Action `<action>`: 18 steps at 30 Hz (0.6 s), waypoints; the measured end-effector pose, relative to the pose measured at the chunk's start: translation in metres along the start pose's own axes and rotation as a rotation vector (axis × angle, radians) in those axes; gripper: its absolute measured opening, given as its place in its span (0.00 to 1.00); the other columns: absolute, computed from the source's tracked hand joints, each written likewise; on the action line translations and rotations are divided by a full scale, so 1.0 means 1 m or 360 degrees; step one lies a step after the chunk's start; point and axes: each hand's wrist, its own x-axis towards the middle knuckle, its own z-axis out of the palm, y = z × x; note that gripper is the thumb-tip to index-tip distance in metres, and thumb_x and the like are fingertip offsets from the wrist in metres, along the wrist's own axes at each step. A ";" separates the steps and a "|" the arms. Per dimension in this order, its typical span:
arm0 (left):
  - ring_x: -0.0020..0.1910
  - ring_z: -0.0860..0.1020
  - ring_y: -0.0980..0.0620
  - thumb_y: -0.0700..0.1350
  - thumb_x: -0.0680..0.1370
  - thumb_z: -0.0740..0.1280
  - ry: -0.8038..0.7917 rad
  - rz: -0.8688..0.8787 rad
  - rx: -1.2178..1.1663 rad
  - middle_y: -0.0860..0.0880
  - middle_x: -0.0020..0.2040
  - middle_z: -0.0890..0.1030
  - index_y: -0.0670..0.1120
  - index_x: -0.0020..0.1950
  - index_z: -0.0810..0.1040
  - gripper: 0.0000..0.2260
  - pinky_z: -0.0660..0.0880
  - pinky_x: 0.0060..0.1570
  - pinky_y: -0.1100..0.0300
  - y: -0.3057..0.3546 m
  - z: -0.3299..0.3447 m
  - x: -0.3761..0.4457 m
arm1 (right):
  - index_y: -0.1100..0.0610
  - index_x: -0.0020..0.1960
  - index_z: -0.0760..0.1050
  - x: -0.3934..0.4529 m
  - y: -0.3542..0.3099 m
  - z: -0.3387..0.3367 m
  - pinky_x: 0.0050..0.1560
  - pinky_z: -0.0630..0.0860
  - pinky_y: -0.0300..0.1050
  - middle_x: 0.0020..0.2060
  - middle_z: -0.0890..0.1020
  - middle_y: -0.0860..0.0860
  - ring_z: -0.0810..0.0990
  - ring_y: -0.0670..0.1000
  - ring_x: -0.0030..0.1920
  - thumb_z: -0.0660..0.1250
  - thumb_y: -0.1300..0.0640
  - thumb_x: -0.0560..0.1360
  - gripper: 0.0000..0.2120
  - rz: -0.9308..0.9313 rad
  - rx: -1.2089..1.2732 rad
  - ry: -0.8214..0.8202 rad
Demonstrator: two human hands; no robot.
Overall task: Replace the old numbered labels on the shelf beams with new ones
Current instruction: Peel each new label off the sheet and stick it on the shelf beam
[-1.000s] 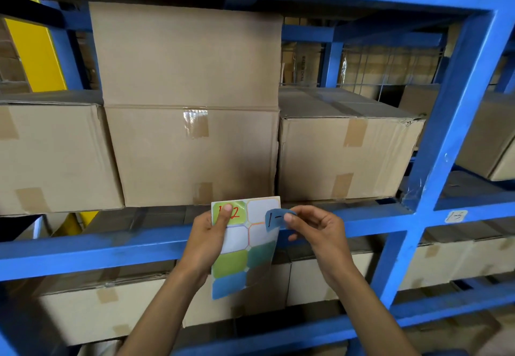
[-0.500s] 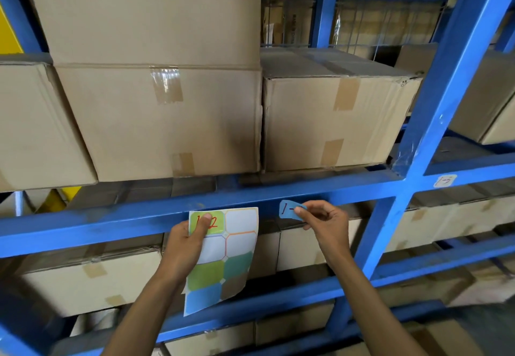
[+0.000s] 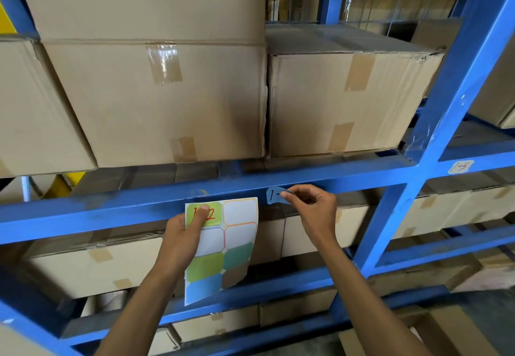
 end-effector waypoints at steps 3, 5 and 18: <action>0.33 0.82 0.50 0.53 0.79 0.65 -0.0009 -0.0006 0.0010 0.51 0.31 0.84 0.46 0.38 0.81 0.15 0.74 0.29 0.60 0.000 0.001 0.000 | 0.53 0.42 0.85 0.000 0.001 0.002 0.40 0.80 0.37 0.36 0.86 0.46 0.84 0.46 0.38 0.78 0.57 0.68 0.04 -0.0004 -0.0001 0.0024; 0.33 0.82 0.49 0.53 0.79 0.65 -0.0015 -0.0008 0.0002 0.51 0.32 0.85 0.46 0.39 0.81 0.15 0.75 0.30 0.59 0.000 0.002 0.000 | 0.52 0.42 0.85 0.000 0.002 0.002 0.40 0.80 0.37 0.36 0.86 0.46 0.83 0.46 0.37 0.78 0.56 0.68 0.04 -0.0006 -0.0002 0.0030; 0.33 0.83 0.49 0.54 0.79 0.65 -0.0037 0.0014 0.0028 0.50 0.32 0.85 0.46 0.39 0.81 0.15 0.74 0.31 0.59 0.000 0.006 0.001 | 0.51 0.41 0.84 -0.001 0.004 0.005 0.38 0.77 0.34 0.34 0.85 0.45 0.81 0.43 0.35 0.78 0.56 0.68 0.04 -0.0036 0.0010 0.0072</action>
